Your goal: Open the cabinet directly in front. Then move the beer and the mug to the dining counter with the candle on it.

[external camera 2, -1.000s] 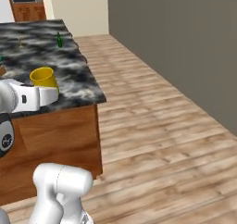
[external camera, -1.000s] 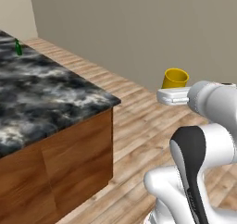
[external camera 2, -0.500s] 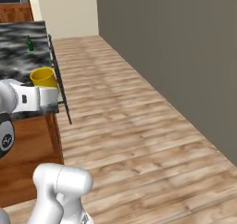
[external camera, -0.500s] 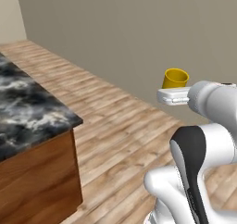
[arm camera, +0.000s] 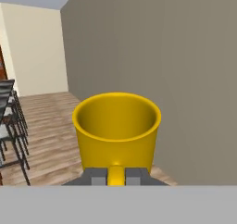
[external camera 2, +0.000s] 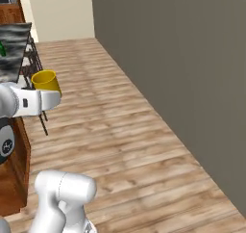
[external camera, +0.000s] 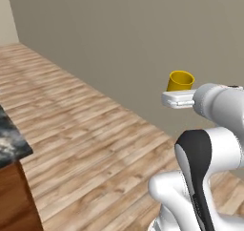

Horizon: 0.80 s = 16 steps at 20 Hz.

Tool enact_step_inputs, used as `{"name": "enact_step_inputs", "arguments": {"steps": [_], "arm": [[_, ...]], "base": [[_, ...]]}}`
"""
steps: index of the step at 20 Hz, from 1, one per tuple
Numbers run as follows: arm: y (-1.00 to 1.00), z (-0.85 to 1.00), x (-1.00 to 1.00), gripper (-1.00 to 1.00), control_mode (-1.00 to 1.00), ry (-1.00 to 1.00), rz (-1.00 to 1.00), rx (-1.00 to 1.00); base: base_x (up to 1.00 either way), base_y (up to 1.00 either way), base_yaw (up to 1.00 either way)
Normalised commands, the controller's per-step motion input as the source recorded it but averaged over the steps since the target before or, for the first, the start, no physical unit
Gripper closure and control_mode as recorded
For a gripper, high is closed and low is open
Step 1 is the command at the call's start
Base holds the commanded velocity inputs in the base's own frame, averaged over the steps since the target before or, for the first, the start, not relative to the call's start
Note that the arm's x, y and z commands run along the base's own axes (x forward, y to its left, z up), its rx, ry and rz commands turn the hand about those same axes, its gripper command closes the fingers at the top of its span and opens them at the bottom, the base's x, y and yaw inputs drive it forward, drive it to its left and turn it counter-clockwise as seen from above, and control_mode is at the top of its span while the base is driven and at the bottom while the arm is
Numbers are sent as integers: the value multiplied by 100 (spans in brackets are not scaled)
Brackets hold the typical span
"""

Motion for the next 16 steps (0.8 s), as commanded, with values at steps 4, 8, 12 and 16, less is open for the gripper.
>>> {"name": "enact_step_inputs", "arguments": {"steps": [4,8,12,16], "arm": [[0,0,0,100,100,0,0,0],[0,0,0,100,100,0,0,0],[0,0,0,100,100,0,0,0],[0,0,0,100,100,0,0,0]], "base": [[89,-100,16],[100,-70,18],[100,-9,18],[100,0,16]]}}
